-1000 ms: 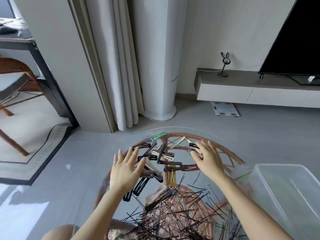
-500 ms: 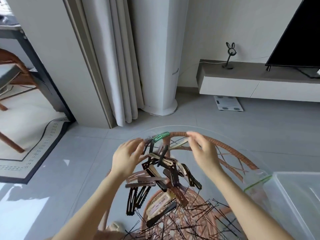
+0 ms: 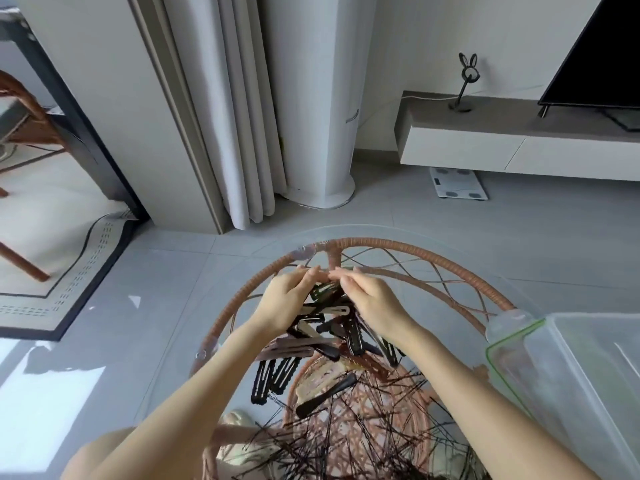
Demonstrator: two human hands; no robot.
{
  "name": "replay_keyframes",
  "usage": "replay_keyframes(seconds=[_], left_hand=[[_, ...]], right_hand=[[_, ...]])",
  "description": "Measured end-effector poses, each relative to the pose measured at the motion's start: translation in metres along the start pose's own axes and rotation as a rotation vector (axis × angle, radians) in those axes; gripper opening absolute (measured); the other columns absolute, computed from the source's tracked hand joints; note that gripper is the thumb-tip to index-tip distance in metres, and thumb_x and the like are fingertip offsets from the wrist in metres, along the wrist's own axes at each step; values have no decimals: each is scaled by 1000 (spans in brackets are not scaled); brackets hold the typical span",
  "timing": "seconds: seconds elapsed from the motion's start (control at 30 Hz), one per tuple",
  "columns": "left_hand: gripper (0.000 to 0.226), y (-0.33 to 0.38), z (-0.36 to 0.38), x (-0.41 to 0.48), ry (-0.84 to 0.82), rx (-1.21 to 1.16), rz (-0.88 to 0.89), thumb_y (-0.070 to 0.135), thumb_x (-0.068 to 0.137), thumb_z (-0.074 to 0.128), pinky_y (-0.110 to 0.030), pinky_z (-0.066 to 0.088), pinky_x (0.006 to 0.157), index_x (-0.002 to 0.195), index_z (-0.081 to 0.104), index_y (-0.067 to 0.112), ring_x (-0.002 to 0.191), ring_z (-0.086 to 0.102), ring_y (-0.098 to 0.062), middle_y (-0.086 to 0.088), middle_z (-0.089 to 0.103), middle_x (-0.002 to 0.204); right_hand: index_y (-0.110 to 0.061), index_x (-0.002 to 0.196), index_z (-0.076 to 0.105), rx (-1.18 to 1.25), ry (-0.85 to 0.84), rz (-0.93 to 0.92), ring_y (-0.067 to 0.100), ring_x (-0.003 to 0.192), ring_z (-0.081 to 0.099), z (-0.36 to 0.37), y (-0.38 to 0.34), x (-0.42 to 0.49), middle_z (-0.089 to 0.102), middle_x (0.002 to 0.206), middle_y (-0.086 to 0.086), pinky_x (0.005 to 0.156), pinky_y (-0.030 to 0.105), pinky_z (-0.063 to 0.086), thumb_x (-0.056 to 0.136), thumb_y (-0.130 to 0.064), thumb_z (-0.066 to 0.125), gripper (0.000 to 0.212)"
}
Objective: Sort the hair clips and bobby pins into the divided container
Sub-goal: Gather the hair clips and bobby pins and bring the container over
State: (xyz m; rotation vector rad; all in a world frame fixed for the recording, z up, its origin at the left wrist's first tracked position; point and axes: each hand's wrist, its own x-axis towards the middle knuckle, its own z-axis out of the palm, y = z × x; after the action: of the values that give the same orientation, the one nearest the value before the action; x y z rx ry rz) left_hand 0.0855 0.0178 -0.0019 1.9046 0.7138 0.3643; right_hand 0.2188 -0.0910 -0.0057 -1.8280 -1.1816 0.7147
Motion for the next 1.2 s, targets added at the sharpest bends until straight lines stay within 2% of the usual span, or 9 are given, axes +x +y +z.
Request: replay_keyframes(seconds=[0.23, 0.37, 0.47, 0.53, 0.63, 0.77, 1.03, 1.13, 1.2], left_hand=[[32, 17, -9, -37, 87, -143, -46, 41, 94, 39, -37, 39, 106, 96, 69, 29, 111, 59, -11, 6, 67, 113], [42, 12, -24, -100, 371, 114, -49, 49, 88, 41, -40, 43, 100, 112, 64, 23, 115, 56, -19, 1, 63, 122], [54, 8, -27, -147, 391, 309, 8, 57, 84, 34, -44, 37, 106, 118, 60, 24, 124, 49, -17, 2, 56, 130], [57, 3, -19, -173, 342, 420, 11, 61, 83, 30, -48, 27, 113, 126, 52, 31, 134, 36, -16, 4, 45, 141], [68, -2, 6, -202, 299, 510, -91, 71, 79, 19, -50, 9, 118, 139, 31, 40, 145, 12, -19, 3, 22, 154], [75, 0, 46, -221, 259, 567, -160, 74, 76, 7, -44, -11, 116, 143, 11, 42, 145, -9, -23, -3, 0, 157], [56, 32, 75, -212, 259, 297, -118, 52, 92, 32, -47, 0, 117, 144, 20, 35, 135, -11, -7, 0, 3, 158], [60, 32, 68, -219, 210, 428, 28, 62, 88, 27, -40, -4, 117, 142, 24, 36, 142, -11, -12, 2, 8, 157], [62, 33, 66, -226, 95, 596, 191, 67, 86, 22, -41, -5, 119, 142, 23, 40, 145, -9, -15, 4, 8, 156]], right_hand=[[-20, 122, 54, 5, 35, -13, 3, 115, 49, -22, -30, -53, 57, 126, -7, 87, 9, 35, 97, -28, 34, 33], [-21, 120, 55, -21, 313, 42, -6, 106, 49, -56, -25, -123, 58, 112, -16, 93, 14, 37, 97, -28, 35, 31], [-14, 124, 53, -159, 305, 105, -14, 81, 43, -62, -15, -172, 50, 80, -24, 78, 14, 39, 97, -26, 36, 34], [-12, 133, 44, -313, 246, 108, -1, 111, 48, -57, -3, -192, 59, 116, -10, 100, 22, 32, 96, -29, 36, 41], [-11, 140, 31, -606, 165, 110, 15, 139, 25, -41, 17, -204, 31, 149, 5, 113, 25, 8, 97, -34, 31, 49], [-17, 144, 18, -656, 152, 139, 15, 143, 10, -8, 17, -216, 14, 154, 2, 116, 30, 2, 88, -56, 9, 69], [-13, 138, 36, -293, 253, -30, 2, 130, 29, 32, -31, -228, 37, 147, 1, 110, 19, 18, 98, -28, 33, 43], [-13, 132, 44, -354, 451, 62, 7, 119, 47, 1, -29, -250, 51, 135, 2, 95, 18, 33, 97, -25, 35, 38], [-12, 131, 46, -454, 520, 162, 16, 120, 51, -23, -15, -267, 54, 133, 2, 92, 17, 30, 97, -27, 35, 39]])
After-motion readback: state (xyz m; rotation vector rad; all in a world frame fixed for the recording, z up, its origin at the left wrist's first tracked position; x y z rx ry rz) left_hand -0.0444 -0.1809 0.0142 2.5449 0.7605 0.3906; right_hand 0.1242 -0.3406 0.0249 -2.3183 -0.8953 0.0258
